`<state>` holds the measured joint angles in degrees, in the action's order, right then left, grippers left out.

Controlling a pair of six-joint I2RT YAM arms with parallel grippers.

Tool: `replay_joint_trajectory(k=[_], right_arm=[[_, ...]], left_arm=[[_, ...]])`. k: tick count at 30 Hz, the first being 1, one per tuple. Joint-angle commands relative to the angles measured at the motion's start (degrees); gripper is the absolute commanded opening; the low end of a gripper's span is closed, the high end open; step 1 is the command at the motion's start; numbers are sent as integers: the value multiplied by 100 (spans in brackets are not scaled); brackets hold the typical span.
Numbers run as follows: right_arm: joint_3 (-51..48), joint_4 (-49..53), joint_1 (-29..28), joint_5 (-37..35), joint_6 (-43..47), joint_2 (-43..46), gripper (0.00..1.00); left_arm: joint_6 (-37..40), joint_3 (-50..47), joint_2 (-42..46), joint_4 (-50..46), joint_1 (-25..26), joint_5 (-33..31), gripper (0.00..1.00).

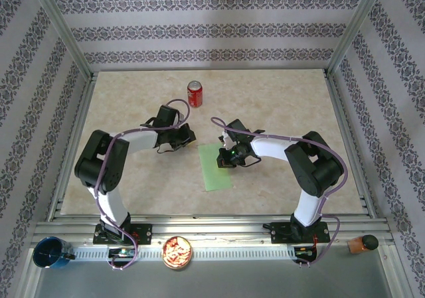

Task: Fold a paper plane with a square sheet of paper (pick it up from the middle)
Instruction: First fold the square sheet of paper in half at the center of the table.

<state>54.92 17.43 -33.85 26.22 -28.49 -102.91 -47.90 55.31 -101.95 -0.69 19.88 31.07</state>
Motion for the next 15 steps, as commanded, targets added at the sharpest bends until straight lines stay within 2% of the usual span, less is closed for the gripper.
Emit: replay_joint_trajectory(k=[1,9,15], right_arm=[[-65,583,21,-389,73,-177,0],[-49,595,20,-398,59,-150,0],[-77,581,18,-374,54,-149,0]], left_arm=[[96,-313,434,189,128,251,6],[35,-735,908,401,568,444,6],[116,-621,752,406,625,352,6]])
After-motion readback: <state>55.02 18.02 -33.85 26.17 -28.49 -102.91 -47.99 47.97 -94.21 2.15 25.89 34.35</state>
